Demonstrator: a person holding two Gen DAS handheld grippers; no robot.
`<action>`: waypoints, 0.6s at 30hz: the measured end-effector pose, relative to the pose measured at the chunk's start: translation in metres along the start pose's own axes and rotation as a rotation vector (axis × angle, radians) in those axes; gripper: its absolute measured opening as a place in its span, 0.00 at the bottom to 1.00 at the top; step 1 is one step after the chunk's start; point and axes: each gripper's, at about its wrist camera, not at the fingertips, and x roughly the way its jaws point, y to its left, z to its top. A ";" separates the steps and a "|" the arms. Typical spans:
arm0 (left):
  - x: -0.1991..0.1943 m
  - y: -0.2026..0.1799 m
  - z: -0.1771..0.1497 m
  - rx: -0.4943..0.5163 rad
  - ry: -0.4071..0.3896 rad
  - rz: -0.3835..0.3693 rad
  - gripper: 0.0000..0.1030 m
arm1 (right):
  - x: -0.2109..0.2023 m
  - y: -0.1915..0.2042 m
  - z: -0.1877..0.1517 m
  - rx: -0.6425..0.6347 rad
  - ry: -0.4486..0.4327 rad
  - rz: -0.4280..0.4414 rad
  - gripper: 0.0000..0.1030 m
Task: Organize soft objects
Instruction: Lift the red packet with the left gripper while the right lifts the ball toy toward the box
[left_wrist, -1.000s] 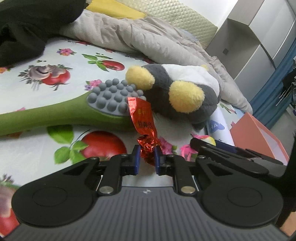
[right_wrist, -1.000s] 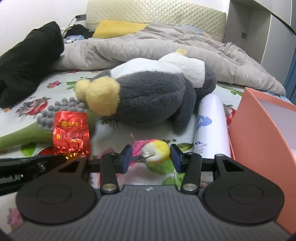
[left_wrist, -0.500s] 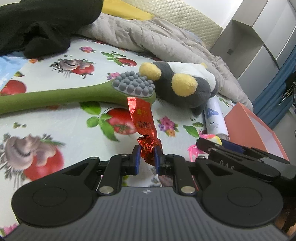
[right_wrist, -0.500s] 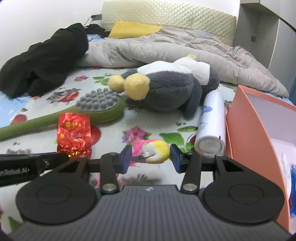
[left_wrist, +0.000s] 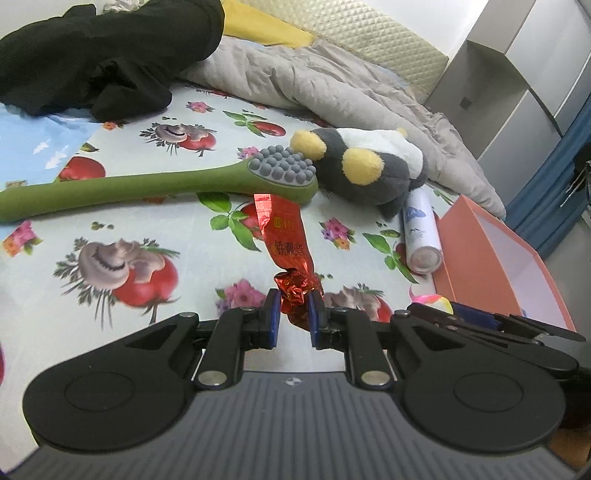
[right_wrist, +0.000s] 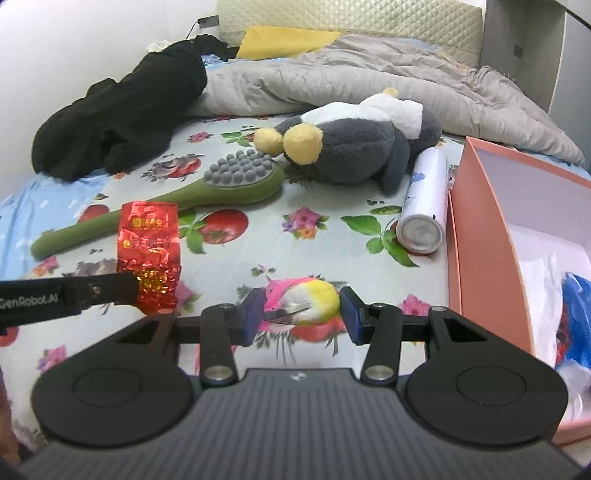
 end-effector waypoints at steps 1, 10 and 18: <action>-0.006 -0.001 -0.002 0.001 -0.003 0.001 0.18 | -0.005 0.000 -0.001 -0.001 0.000 0.003 0.47; -0.047 -0.020 -0.007 0.019 -0.016 -0.019 0.18 | -0.051 0.004 -0.007 -0.005 -0.020 0.035 0.47; -0.072 -0.050 0.002 0.074 -0.034 -0.065 0.18 | -0.090 -0.002 0.002 0.035 -0.084 0.034 0.47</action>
